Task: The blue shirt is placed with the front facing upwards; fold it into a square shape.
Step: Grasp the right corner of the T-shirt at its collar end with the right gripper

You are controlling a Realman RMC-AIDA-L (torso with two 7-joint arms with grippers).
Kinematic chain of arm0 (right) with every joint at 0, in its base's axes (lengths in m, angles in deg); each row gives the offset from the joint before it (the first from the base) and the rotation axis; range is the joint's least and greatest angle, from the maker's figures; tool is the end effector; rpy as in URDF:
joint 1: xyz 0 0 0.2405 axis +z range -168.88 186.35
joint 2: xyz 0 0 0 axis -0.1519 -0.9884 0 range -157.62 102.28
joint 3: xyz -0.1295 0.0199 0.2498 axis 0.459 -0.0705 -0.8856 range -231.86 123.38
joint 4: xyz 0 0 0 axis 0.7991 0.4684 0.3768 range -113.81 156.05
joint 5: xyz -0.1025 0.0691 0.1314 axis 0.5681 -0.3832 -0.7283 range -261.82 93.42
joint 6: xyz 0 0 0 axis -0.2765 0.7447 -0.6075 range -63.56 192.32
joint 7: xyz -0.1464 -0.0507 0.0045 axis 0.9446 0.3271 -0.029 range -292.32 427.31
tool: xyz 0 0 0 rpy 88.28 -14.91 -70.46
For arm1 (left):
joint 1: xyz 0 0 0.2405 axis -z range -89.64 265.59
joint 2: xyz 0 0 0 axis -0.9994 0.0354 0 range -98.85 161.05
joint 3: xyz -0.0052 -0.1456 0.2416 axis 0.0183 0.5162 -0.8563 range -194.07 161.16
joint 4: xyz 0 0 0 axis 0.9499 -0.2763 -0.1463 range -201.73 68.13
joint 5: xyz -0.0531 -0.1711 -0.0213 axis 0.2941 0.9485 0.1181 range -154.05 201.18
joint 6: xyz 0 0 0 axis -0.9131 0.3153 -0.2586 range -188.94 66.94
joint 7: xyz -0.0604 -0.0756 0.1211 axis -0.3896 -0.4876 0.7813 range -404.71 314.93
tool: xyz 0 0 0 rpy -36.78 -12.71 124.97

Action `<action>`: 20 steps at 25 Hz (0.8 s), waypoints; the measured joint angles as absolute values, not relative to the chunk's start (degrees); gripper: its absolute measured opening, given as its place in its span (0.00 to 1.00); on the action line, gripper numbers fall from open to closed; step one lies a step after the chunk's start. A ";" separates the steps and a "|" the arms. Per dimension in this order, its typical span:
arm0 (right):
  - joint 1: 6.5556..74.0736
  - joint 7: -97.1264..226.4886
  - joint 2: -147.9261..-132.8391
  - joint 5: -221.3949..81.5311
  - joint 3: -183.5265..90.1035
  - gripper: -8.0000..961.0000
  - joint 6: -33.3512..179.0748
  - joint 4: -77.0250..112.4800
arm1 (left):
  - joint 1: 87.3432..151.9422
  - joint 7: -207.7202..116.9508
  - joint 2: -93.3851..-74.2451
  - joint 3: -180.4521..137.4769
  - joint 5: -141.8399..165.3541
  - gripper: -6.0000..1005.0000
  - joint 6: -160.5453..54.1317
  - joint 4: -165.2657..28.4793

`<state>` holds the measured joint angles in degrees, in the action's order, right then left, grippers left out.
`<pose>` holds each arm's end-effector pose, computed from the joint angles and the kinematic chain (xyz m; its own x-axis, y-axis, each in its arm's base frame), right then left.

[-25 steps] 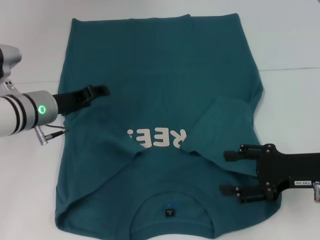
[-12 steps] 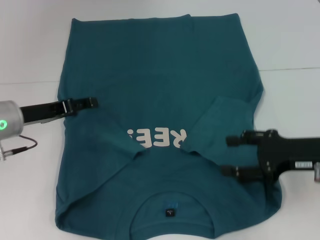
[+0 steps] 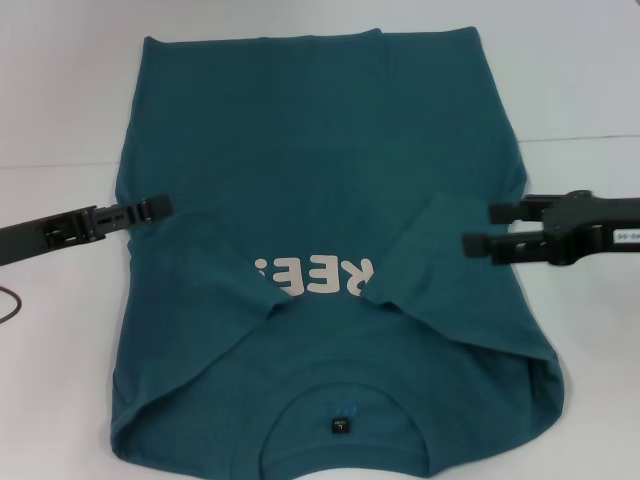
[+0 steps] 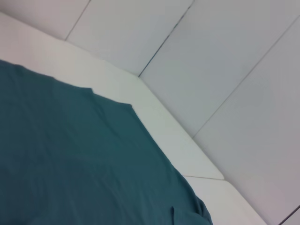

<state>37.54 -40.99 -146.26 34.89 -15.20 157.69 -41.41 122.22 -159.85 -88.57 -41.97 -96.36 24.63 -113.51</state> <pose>0.2456 0.3393 0.0411 0.7374 -0.4911 -0.4638 -0.6267 -0.7536 -0.1984 -0.2570 0.3667 0.0259 0.3936 0.6415 0.6585 0.8580 -0.5134 -0.0127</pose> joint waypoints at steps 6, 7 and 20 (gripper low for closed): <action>37.60 -55.44 -144.83 40.80 -15.35 0.90 159.89 -48.33 | 121.72 -157.94 -88.60 -41.70 -96.13 0.82 24.65 -113.27; 37.73 -57.39 -144.50 41.74 -15.44 0.90 160.46 -48.65 | 121.74 -157.75 -88.69 -41.75 -96.12 0.82 24.52 -113.06; 40.88 -74.24 -141.95 54.54 -20.63 0.89 169.23 -51.05 | 122.71 -155.37 -88.15 -42.08 -96.23 0.82 27.49 -112.92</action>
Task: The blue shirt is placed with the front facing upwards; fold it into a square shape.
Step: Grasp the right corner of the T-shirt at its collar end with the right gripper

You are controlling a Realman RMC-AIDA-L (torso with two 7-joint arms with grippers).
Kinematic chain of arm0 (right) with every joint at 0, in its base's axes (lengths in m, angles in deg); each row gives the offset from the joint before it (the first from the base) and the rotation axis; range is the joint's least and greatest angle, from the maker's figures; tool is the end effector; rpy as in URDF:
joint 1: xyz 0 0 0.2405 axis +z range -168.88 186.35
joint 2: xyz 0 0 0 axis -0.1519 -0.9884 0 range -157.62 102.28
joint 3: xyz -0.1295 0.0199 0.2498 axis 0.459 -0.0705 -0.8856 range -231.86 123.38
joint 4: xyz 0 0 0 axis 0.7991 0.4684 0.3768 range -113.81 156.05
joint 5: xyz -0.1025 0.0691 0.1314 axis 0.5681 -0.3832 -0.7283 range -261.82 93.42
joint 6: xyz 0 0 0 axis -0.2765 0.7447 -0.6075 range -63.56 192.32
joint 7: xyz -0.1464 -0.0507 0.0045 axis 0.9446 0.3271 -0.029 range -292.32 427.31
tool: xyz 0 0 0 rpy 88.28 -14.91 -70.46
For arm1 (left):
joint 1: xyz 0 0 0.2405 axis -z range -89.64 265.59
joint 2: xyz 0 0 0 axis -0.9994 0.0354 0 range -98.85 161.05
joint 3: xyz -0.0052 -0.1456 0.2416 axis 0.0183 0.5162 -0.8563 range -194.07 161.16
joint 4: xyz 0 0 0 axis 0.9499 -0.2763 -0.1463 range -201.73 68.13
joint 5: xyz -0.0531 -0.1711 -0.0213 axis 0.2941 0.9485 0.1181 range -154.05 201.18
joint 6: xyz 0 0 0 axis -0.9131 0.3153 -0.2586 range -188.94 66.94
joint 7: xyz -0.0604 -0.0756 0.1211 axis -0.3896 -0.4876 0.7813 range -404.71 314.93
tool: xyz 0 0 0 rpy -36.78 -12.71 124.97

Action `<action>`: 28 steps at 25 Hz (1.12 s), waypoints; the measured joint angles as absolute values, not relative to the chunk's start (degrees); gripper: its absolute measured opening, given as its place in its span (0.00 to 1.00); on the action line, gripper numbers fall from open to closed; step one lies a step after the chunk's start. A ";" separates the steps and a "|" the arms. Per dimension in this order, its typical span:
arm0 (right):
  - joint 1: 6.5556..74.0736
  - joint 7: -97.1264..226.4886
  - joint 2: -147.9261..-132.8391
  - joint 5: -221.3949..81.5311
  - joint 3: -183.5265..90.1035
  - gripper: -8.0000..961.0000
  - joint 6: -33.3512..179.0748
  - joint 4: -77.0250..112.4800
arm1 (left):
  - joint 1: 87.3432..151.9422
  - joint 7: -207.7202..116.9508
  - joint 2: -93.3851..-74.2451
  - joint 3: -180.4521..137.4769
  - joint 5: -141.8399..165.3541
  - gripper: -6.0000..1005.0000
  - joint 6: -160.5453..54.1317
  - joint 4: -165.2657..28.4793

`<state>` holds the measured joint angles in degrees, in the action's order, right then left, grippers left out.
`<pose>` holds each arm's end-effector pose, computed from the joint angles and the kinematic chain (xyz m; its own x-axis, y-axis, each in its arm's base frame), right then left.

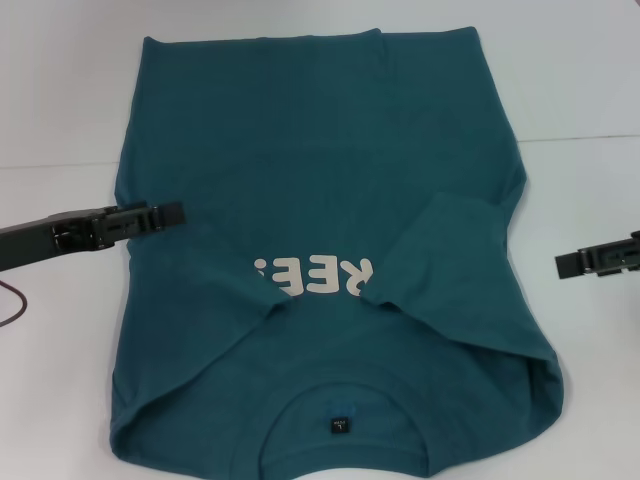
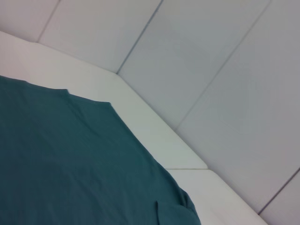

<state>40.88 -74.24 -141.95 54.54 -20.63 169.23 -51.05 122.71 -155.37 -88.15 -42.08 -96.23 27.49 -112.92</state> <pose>0.2705 0.3321 0.0884 0.3937 -0.8648 -0.3116 -0.9165 -0.3435 -0.2049 -0.2505 0.3632 0.0249 0.4684 0.6081 0.6409 0.8049 -0.5928 -0.0259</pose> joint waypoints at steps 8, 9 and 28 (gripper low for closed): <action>42.15 -80.03 -141.37 62.83 -21.58 0.89 171.98 -51.13 | 122.70 -155.27 -88.25 -42.08 -96.04 0.82 27.85 -112.75; 42.21 -80.38 -141.37 63.67 -21.58 0.89 172.00 -50.87 | 122.70 -155.30 -88.31 -42.08 -96.04 0.82 27.85 -112.70; 43.78 -82.88 -138.87 65.34 -21.45 0.89 164.29 -32.97 | 122.19 -155.00 -88.56 -42.03 -96.04 0.82 27.19 -111.82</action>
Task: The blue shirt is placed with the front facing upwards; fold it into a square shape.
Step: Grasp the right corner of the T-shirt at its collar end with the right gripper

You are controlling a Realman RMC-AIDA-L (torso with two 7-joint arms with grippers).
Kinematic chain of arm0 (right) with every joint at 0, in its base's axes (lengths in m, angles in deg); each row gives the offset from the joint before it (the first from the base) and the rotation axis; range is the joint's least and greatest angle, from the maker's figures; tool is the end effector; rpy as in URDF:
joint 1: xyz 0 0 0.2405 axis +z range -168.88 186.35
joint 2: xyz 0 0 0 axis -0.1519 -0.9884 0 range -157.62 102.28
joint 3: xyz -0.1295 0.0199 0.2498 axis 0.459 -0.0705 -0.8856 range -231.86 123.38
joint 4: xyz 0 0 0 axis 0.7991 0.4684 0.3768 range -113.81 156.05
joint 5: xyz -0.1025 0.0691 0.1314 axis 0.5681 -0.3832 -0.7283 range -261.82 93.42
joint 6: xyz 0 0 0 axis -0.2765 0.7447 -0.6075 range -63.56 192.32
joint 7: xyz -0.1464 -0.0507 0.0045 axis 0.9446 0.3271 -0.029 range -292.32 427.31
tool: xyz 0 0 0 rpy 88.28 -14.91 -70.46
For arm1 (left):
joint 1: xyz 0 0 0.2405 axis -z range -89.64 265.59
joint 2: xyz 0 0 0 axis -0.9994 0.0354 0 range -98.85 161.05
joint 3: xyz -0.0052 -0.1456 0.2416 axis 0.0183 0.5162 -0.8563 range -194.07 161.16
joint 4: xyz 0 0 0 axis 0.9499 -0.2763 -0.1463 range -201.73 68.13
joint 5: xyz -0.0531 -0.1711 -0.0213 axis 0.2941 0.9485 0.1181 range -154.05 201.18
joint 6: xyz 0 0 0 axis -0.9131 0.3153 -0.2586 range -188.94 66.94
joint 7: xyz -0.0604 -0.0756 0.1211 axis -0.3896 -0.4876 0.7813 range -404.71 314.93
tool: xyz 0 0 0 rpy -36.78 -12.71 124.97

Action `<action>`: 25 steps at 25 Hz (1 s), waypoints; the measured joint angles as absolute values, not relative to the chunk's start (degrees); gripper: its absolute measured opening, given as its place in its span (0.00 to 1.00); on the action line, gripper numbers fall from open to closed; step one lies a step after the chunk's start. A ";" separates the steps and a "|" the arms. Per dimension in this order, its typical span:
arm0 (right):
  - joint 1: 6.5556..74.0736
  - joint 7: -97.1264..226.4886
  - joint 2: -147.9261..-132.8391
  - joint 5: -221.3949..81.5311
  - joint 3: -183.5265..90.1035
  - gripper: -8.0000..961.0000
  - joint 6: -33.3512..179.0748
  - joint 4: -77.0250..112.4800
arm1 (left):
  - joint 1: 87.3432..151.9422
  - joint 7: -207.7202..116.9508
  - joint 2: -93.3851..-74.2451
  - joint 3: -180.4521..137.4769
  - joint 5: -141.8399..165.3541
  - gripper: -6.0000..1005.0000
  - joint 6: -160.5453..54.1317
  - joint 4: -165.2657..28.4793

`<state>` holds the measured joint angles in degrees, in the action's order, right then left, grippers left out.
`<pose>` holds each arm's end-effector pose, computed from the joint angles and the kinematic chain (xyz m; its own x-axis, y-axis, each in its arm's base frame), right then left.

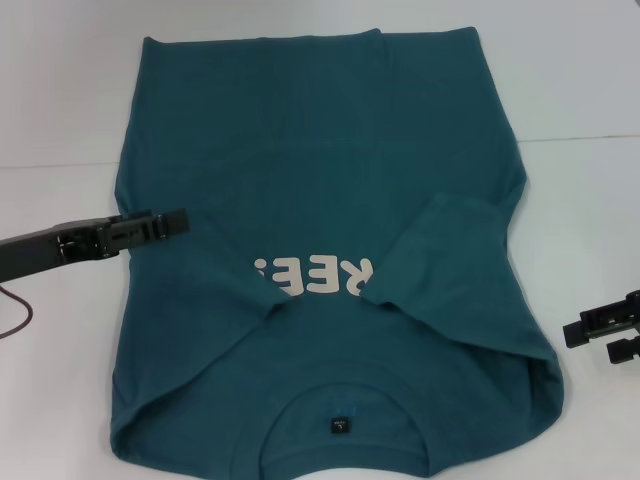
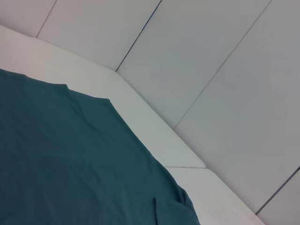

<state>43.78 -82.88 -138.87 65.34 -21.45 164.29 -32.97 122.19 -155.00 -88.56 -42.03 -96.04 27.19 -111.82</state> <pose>0.3128 0.3302 0.0654 0.0622 -0.9778 -0.2002 -0.9841 -0.0266 -0.1757 -0.2533 0.3595 0.0191 0.4497 0.6201 0.6428 0.8135 -0.5815 -0.0083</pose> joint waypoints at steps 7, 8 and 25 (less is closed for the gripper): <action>44.04 -82.87 -138.78 65.31 -21.19 0.89 161.89 -29.31 | 122.11 -154.38 -88.60 -41.93 -96.03 0.82 27.04 -111.80; 44.07 -82.84 -138.77 65.31 -21.18 0.89 161.52 -28.76 | 122.11 -154.36 -88.60 -41.87 -96.02 0.82 27.01 -111.80; 44.81 -82.20 -139.02 65.48 -20.83 0.89 157.99 -25.06 | 121.98 -153.60 -88.61 -41.59 -95.96 0.82 26.98 -111.21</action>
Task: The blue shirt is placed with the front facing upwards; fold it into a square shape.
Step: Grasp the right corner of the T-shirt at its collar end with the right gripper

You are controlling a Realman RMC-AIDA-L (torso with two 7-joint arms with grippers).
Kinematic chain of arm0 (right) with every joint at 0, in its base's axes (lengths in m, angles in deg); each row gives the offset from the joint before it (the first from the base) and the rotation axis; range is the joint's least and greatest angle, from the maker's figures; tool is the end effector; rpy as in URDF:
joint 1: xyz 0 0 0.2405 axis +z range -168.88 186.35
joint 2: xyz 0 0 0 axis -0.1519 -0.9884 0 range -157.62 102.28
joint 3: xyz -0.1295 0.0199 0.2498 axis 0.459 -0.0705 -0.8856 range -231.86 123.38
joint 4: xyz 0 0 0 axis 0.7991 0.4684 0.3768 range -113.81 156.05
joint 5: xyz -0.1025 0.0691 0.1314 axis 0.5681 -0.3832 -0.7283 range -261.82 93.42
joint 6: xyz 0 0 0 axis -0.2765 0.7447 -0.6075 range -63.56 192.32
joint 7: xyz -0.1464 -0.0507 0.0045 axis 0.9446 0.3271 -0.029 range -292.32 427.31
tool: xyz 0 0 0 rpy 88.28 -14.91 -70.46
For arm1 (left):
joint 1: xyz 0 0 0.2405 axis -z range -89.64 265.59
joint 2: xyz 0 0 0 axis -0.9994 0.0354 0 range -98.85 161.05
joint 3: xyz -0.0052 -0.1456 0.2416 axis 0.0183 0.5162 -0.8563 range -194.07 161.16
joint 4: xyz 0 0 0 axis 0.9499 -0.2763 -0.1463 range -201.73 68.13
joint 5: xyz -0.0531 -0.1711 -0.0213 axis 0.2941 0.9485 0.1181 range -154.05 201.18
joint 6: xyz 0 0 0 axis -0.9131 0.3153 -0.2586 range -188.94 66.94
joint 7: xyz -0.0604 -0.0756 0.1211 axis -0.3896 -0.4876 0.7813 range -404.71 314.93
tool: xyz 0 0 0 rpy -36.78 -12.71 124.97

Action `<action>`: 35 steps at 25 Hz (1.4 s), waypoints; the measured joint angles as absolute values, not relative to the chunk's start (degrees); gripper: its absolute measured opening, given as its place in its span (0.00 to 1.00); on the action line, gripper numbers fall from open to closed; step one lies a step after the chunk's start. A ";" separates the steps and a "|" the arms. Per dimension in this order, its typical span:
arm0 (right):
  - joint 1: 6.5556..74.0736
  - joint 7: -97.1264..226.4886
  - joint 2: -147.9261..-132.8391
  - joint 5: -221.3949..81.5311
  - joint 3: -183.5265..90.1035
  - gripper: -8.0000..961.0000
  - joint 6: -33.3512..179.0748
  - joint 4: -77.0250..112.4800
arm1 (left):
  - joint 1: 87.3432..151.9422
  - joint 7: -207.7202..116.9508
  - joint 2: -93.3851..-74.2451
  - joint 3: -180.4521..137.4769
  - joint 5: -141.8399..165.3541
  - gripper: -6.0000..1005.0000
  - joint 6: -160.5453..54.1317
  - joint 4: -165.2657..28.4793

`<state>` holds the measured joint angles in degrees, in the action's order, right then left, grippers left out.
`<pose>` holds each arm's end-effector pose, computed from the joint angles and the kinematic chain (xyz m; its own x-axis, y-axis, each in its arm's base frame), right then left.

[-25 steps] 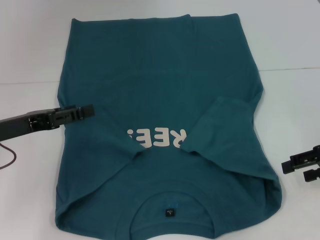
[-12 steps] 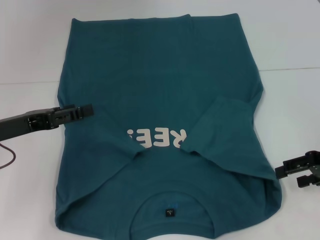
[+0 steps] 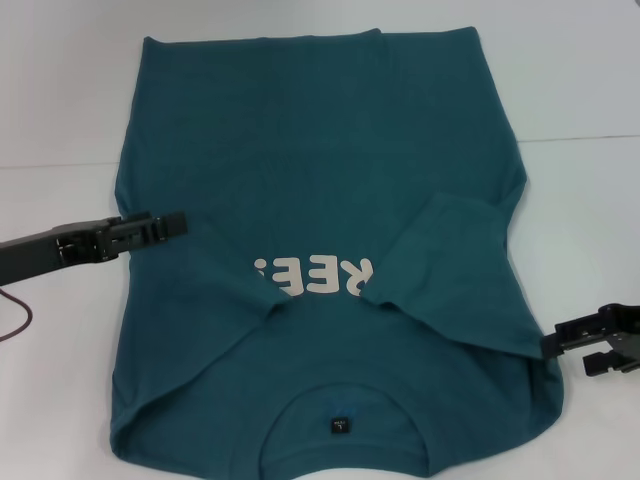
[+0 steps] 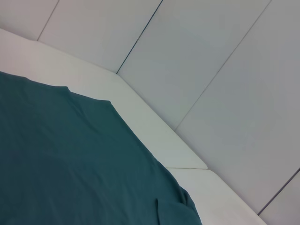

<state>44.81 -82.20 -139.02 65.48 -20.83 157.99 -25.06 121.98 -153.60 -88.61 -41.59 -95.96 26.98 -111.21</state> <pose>0.3204 0.3349 0.0436 0.0267 -0.9804 -0.1953 -0.9873 0.0047 -0.1586 -0.2555 0.3584 0.0181 0.4544 0.6111 0.6481 0.8104 -0.5856 -0.0159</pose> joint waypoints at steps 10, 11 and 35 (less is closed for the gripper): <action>45.49 -82.15 -139.34 65.57 -20.68 0.89 156.67 -22.66 | 121.80 -153.51 -88.53 -41.40 -95.96 0.82 26.98 -111.18; 45.52 -82.13 -139.34 65.57 -20.55 0.89 156.42 -22.45 | 121.80 -153.51 -88.53 -41.40 -95.96 0.82 26.98 -111.18; 46.44 -82.69 -138.86 65.57 -20.14 0.78 152.79 -18.97 | 121.90 -153.52 -88.43 -41.57 -95.96 0.82 24.80 -111.19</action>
<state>46.44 -82.69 -138.86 65.57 -20.14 152.79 -18.97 121.90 -153.52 -88.43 -41.57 -95.96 24.80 -111.19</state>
